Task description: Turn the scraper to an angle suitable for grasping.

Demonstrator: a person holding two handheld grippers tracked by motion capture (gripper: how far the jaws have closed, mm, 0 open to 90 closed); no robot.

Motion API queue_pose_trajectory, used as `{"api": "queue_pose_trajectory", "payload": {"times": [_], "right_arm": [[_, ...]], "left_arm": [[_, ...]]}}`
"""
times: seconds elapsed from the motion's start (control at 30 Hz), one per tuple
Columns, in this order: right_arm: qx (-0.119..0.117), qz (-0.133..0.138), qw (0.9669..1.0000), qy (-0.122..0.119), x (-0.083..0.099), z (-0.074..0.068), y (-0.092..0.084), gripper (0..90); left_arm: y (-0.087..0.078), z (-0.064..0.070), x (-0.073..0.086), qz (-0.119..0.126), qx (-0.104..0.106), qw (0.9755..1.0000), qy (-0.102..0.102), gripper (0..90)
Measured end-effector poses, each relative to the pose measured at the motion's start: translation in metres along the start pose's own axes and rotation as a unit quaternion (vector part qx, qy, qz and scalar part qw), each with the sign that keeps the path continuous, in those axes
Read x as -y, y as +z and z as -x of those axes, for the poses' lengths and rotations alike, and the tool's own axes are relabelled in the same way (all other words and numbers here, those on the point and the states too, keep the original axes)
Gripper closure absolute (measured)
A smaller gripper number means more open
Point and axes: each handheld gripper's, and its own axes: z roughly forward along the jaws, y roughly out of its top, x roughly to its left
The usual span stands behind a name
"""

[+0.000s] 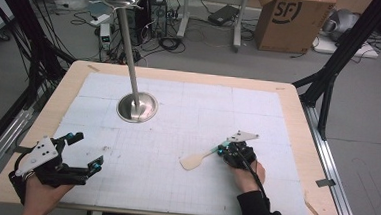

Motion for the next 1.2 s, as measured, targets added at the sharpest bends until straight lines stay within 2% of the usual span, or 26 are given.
{"api": "queue_pose_trajectory", "payload": {"times": [0.07,0.2,0.23,0.27,0.3,0.33,0.37,0.53,0.63,0.7,0.87,0.97,1.07,1.2], "right_arm": [[0.006,0.001,0.9999,-0.009,-0.010,-0.004,0.011,90.0],[0.011,-0.006,0.9998,-0.018,-0.016,-0.007,0.015,90.0],[0.004,0.002,0.9999,-0.015,-0.017,-0.008,0.014,90.0],[-0.014,0.023,0.9996,-0.010,-0.019,-0.013,0.010,90.0],[-0.014,0.023,0.9996,-0.010,-0.019,-0.013,0.010,90.0],[-0.024,0.024,0.9993,-0.013,-0.020,-0.017,0.009,90.0],[-0.044,0.025,0.9984,-0.027,-0.023,-0.026,0.011,90.0],[-0.058,0.024,0.9972,-0.041,-0.031,-0.038,0.018,90.0],[-0.062,0.009,0.9970,-0.045,-0.033,-0.042,0.026,90.0],[-0.062,-0.004,0.9969,-0.048,-0.033,-0.043,0.033,90.0],[-0.068,-0.006,0.9966,-0.046,-0.032,-0.043,0.032,90.0],[-0.074,-0.017,0.9956,-0.056,-0.030,-0.046,0.028,90.0],[-0.086,-0.012,0.9940,-0.065,-0.022,-0.045,0.020,90.0],[-0.098,-0.005,0.9935,-0.056,-0.012,-0.043,0.012,90.0]], "left_arm": [[0.000,0.000,0.000,0.000,0.000,1.0000,0.000,1.7],[-0.001,0.000,-0.001,0.002,0.001,1.0000,-0.001,1.7],[-0.002,-0.001,-0.001,0.004,0.000,1.0000,-0.001,1.7],[-0.002,-0.002,-0.001,0.005,0.001,1.0000,-0.002,1.7],[-0.002,-0.003,-0.001,0.006,-0.001,1.0000,-0.004,1.7],[-0.002,-0.003,0.000,0.005,-0.002,1.0000,-0.005,1.7],[-0.002,-0.003,0.000,0.004,-0.002,1.0000,-0.004,1.7],[-0.002,-0.001,0.000,0.003,0.001,1.0000,-0.001,1.7],[-0.001,0.000,0.000,0.002,0.000,1.0000,-0.002,1.7],[-0.001,-0.001,0.000,0.002,0.000,1.0000,-0.001,1.7],[0.000,-0.001,0.000,0.000,0.002,1.0000,-0.003,1.7],[0.000,-0.001,0.000,0.001,0.002,1.0000,-0.002,1.7],[-0.001,-0.001,0.000,0.003,0.003,1.0000,-0.004,1.7],[-0.003,-0.002,0.001,0.003,0.001,1.0000,-0.003,1.7]]}}
